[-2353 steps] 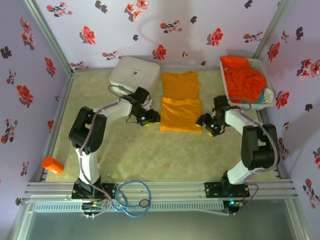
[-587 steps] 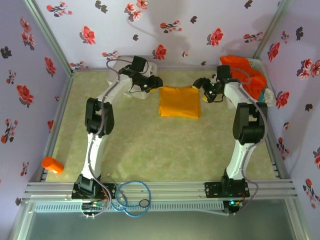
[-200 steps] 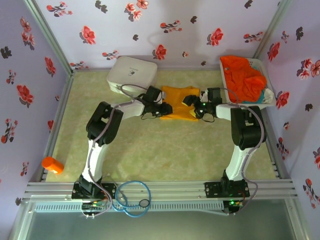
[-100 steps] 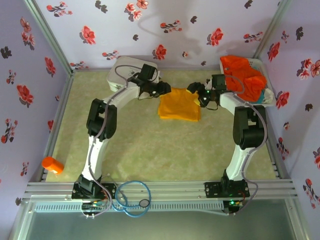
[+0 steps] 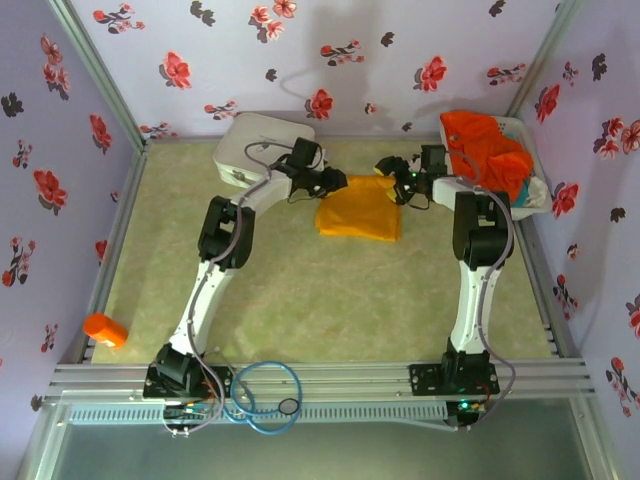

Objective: Fold and stack the t-shirts

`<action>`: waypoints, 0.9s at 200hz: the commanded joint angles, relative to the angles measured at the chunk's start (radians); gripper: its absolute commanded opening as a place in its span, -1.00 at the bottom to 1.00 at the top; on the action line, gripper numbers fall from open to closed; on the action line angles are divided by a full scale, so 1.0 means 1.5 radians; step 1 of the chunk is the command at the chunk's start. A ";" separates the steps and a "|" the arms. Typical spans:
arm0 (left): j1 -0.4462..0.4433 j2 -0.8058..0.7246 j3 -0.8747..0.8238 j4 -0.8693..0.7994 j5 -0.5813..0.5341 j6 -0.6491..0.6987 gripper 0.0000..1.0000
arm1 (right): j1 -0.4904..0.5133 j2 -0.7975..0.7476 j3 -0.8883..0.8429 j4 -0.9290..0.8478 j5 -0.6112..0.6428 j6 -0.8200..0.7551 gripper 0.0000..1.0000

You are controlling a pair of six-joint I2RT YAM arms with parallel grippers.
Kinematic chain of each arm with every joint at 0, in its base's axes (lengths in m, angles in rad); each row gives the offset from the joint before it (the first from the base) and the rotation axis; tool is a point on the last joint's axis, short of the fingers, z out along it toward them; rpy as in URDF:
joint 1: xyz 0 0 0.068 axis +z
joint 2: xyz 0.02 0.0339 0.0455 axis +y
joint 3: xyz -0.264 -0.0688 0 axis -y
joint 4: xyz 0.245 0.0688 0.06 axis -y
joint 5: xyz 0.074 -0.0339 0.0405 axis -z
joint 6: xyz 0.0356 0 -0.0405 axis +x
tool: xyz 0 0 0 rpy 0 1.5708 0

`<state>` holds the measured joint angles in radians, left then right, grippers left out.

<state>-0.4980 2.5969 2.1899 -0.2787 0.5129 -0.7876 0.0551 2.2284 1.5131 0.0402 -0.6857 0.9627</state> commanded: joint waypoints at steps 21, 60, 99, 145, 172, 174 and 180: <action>0.027 0.017 0.008 0.042 -0.029 -0.073 -0.30 | -0.023 0.044 0.006 0.003 -0.011 0.017 0.65; 0.027 -0.027 -0.008 0.029 -0.015 -0.046 -0.28 | -0.030 0.030 0.011 0.022 -0.045 0.023 0.65; 0.006 -0.105 0.013 -0.057 -0.010 0.040 -0.20 | -0.032 -0.017 0.025 0.006 -0.063 0.019 0.66; -0.002 -0.192 -0.035 -0.177 -0.070 0.172 -0.08 | -0.032 -0.103 -0.013 -0.053 -0.059 -0.025 0.67; -0.002 -0.203 -0.051 -0.257 -0.126 0.230 0.06 | -0.032 -0.158 -0.066 -0.095 -0.051 -0.057 0.68; -0.002 -0.202 -0.050 -0.264 -0.132 0.233 0.07 | -0.032 -0.161 -0.069 -0.098 -0.048 -0.061 0.69; -0.003 -0.195 -0.044 -0.289 -0.151 0.240 0.09 | -0.032 -0.176 -0.083 -0.111 -0.039 -0.074 0.71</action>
<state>-0.4999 2.2997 2.1391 -0.5289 0.4011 -0.5537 0.0128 2.0491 1.4567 -0.0284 -0.7628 0.9333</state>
